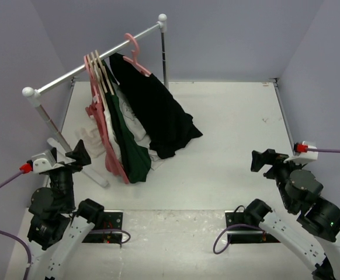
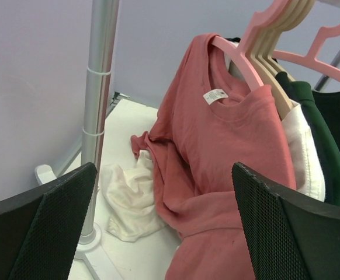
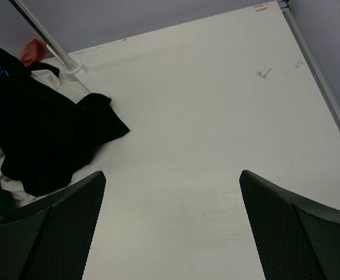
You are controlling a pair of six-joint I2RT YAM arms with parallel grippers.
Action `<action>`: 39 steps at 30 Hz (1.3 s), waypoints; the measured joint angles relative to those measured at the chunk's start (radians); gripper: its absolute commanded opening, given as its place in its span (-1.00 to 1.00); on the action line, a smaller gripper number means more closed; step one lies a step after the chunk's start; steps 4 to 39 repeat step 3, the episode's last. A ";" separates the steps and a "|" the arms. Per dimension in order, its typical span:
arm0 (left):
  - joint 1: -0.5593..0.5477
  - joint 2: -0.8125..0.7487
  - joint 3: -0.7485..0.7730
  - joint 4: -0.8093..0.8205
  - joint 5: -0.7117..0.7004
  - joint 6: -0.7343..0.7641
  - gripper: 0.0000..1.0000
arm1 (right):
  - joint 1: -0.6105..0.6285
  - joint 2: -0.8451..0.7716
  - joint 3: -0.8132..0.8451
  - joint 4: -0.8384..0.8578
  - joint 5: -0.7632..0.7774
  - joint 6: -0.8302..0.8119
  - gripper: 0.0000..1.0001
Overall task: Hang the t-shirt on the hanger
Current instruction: Reset both arms
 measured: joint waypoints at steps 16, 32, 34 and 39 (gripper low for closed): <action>0.000 0.005 -0.002 -0.001 0.014 -0.010 1.00 | 0.000 0.000 -0.007 0.008 0.003 0.002 0.97; 0.000 0.005 -0.002 -0.001 0.014 -0.010 1.00 | 0.000 0.000 -0.007 0.008 0.003 0.002 0.97; 0.000 0.005 -0.002 -0.001 0.014 -0.010 1.00 | 0.000 0.000 -0.007 0.008 0.003 0.002 0.97; 0.000 0.005 -0.002 -0.001 0.014 -0.010 1.00 | 0.000 0.000 -0.007 0.008 0.003 0.002 0.97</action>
